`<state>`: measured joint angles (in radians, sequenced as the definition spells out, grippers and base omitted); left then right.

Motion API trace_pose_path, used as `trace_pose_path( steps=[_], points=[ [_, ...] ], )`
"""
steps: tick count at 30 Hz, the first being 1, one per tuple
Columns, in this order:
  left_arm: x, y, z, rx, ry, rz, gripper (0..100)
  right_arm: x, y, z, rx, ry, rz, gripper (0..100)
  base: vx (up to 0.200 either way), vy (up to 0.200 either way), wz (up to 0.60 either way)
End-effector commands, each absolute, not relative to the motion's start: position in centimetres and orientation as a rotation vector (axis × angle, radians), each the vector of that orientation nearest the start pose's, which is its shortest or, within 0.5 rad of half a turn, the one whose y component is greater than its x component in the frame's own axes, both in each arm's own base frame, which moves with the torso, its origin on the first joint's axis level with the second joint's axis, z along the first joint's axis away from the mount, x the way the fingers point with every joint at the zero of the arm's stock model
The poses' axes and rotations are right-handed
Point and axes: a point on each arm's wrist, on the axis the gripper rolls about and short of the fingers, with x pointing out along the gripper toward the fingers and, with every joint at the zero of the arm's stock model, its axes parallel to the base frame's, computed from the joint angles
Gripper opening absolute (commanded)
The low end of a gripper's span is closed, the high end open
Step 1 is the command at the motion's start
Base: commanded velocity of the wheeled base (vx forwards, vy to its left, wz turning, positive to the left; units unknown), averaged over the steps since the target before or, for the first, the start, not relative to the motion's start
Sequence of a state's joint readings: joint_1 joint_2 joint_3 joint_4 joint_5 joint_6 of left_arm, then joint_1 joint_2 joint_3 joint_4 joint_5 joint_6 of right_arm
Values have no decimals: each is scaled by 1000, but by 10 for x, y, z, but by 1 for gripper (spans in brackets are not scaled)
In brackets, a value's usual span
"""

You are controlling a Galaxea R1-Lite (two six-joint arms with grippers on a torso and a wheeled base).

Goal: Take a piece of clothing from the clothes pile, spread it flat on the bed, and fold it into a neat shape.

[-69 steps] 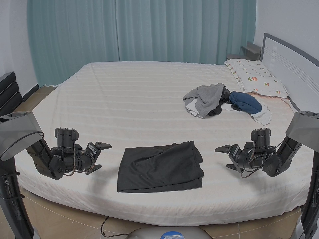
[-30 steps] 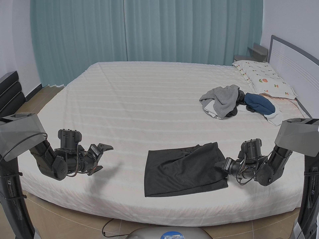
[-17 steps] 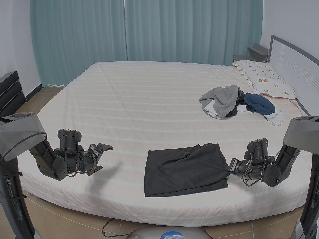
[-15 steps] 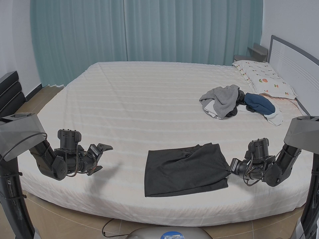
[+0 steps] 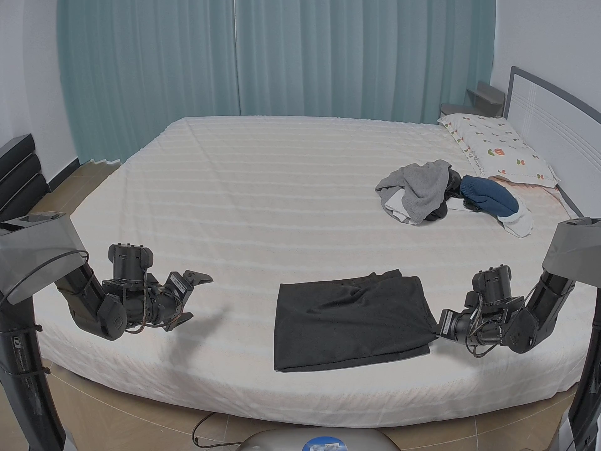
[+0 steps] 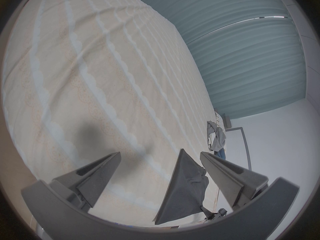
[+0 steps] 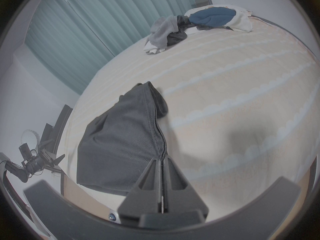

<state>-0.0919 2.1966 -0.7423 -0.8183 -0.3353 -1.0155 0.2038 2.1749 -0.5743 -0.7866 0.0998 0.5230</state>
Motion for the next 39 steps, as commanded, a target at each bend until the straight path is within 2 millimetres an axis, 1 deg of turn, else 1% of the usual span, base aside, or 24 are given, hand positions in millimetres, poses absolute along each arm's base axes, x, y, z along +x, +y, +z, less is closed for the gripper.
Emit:
trace_pose_path(
  steps=[1, 2, 3, 8, 13, 14, 16, 18, 19, 21, 25, 30, 39],
  points=[
    [350, -40, 18, -1044, 794, -54, 100, 303, 65, -3, 430, 879, 74, 0, 0, 0, 0],
    [350, -40, 18, -1044, 794, -54, 100, 302, 65, -5, 423, 883, 77, 0, 0, 0, 0],
    [350, -40, 18, -1044, 794, -54, 100, 302, 65, -5, 423, 883, 77, 100, 0, 0, 0],
    [351, -39, 19, -1048, 791, -55, 100, 306, 66, -1, 431, 861, 86, 100, 0, 0, 0],
    [351, -39, 19, -1049, 795, -58, 100, 325, 67, 7, 509, 781, 76, 100, 0, 0, 0],
    [351, -39, 19, -1049, 795, -58, 100, 325, 67, 7, 509, 781, 76, 100, 0, 0, 0],
    [354, -40, 21, -1052, 792, -61, 100, 335, 69, 12, 576, 746, 65, 100, 0, 0, 0],
    [354, -40, 21, -1053, 790, -60, 100, 339, 69, 12, 601, 737, 60, 100, 0, -100, 0],
    [354, -40, 21, -1052, 791, -61, 100, 344, 71, 10, 627, 735, 53, 100, 0, -200, 0],
    [354, -40, 20, -1051, 789, -57, 100, 348, 72, 6, 642, 741, 45, 100, 0, -200, 0],
    [354, -40, 20, -1050, 787, -59, 100, 350, 71, 4, 652, 741, 40, 100, 0, -50, 0],
    [354, -40, 20, -1045, 783, -58, 100, 357, 73, 8, 707, 718, 35, 100, 0, 0, 0],
    [356, -39, 19, -1044, 774, -43, 100, 361, 75, 4, 732, 723, 35, 100, 0, 0, 0]
  ],
)
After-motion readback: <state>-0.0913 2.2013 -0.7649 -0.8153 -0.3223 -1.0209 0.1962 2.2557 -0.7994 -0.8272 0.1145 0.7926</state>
